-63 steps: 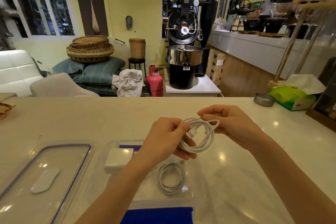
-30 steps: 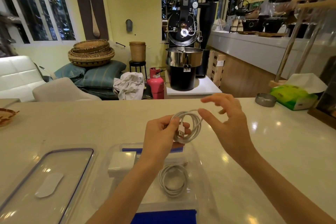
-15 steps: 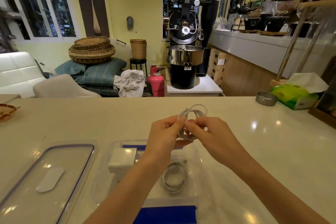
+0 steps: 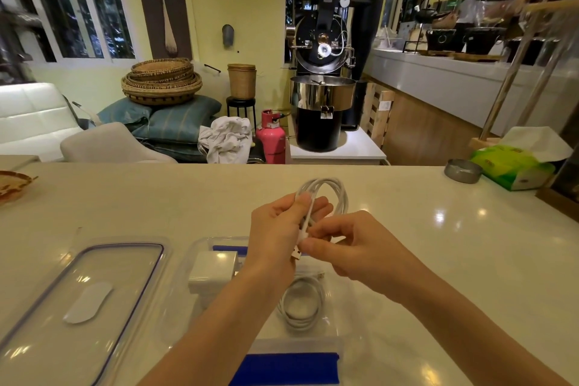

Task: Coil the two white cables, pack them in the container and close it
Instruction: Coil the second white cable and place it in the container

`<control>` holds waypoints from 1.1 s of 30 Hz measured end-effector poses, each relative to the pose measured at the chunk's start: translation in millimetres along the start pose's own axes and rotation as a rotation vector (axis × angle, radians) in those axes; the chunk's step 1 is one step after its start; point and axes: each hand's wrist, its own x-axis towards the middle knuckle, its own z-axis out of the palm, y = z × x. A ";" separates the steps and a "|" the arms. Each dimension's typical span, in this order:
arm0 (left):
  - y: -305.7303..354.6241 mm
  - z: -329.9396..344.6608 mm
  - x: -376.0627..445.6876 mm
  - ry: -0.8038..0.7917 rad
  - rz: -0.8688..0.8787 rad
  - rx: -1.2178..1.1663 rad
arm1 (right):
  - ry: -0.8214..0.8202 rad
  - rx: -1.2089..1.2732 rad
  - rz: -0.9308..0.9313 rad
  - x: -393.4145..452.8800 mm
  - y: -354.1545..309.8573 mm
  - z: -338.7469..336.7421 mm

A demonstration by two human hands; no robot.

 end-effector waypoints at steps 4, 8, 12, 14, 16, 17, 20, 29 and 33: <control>6.2 -1.7 2.5 -0.088 -0.065 -0.090 | -0.012 -0.040 -0.006 -3.2 -2.3 3.3; 15.2 -9.6 1.8 -0.192 -0.093 0.014 | -0.048 -0.057 -0.032 -8.9 -12.2 -9.0; 23.9 -20.5 -3.7 -0.255 -0.126 0.083 | 0.399 -0.232 -0.106 -5.7 -6.3 -34.5; 26.3 -28.8 -8.1 -0.288 -0.155 0.166 | 0.461 -0.331 -0.083 -2.2 -0.7 -34.9; 27.5 -40.1 -12.1 -0.325 -0.178 0.321 | 0.259 -0.197 0.007 0.8 3.8 -26.7; 28.9 -46.2 -13.8 -0.339 -0.186 0.414 | 0.145 -0.121 0.055 2.1 5.1 -20.8; 33.4 -66.5 -17.2 -0.366 -0.232 0.594 | -0.068 -0.018 0.161 6.9 7.4 -2.5; 34.4 -107.1 -24.9 -0.325 -0.249 0.973 | -0.316 -0.156 0.312 17.6 3.6 49.4; 25.2 -108.4 -32.4 -0.303 -0.079 1.253 | -0.309 -0.257 0.350 17.5 6.7 62.1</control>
